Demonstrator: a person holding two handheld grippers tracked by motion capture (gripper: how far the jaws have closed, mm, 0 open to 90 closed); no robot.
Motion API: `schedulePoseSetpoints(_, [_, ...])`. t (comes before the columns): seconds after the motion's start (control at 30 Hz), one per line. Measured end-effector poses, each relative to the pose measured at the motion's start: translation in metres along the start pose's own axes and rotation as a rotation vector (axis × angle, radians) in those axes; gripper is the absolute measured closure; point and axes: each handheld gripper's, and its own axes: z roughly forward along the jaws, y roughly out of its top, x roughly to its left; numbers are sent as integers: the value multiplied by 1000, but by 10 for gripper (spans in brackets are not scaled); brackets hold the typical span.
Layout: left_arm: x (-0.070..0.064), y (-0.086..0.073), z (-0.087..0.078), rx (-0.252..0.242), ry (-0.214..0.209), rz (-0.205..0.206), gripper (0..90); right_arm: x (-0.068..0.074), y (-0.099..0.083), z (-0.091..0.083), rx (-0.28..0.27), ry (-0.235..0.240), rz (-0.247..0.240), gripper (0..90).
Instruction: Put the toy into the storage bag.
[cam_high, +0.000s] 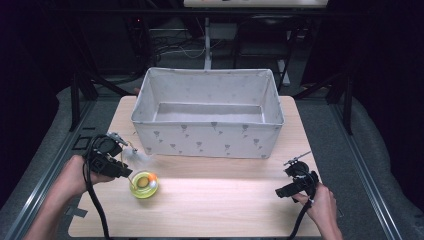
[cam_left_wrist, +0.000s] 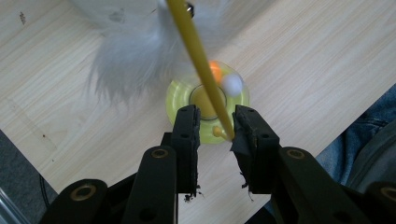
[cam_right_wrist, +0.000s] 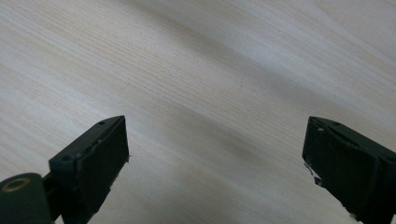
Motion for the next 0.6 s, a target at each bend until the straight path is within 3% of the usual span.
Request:
schedulePoseSetpoints(0.37, [-1, 1, -1, 1, 12, 23, 871, 0, 0, 1, 4, 2, 1, 70])
schedulePoseSetpoints(0.5, [-3, 2, -1, 7, 21, 36, 879, 0, 1, 1, 19, 1, -12, 69])
schedulePoseSetpoints(0.53, [-3, 2, -1, 7, 22, 38, 879, 1, -1, 3, -14, 4, 16, 69])
schedulePoseSetpoints(0.6, [-4, 3, -1, 8, 20, 45, 880, 1, 0, 2, -1, 4, 5, 69])
